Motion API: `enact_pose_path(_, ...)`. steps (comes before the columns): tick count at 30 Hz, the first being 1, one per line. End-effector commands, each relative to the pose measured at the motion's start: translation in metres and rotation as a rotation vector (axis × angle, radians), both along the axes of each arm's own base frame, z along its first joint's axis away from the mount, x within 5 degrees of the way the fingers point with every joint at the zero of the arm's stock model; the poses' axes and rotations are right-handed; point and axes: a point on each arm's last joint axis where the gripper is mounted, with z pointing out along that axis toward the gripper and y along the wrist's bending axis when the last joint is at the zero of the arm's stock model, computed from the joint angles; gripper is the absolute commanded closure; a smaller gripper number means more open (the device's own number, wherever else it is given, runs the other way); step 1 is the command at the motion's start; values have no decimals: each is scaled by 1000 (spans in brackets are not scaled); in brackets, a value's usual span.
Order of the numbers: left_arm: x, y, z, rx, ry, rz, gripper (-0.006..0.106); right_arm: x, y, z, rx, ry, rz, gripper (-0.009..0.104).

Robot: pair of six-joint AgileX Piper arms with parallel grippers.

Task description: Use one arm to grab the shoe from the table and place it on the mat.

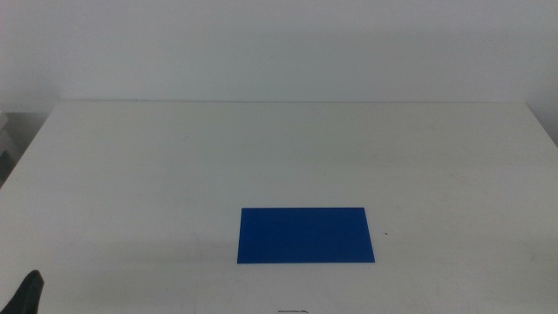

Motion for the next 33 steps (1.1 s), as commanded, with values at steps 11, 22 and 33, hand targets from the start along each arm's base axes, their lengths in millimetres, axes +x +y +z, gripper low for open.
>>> enact_pose_path(11,-1,0,10,-24,-105,-2,7,-4,-1,99,-15,50,-8,9)
enact_pose_path(22,-1,0,10,-24,-105,-2,7,25,-2,132,-22,463,-20,9)
enact_pose_path(33,-1,0,10,-24,-105,-2,7,65,-3,131,306,654,-172,9)
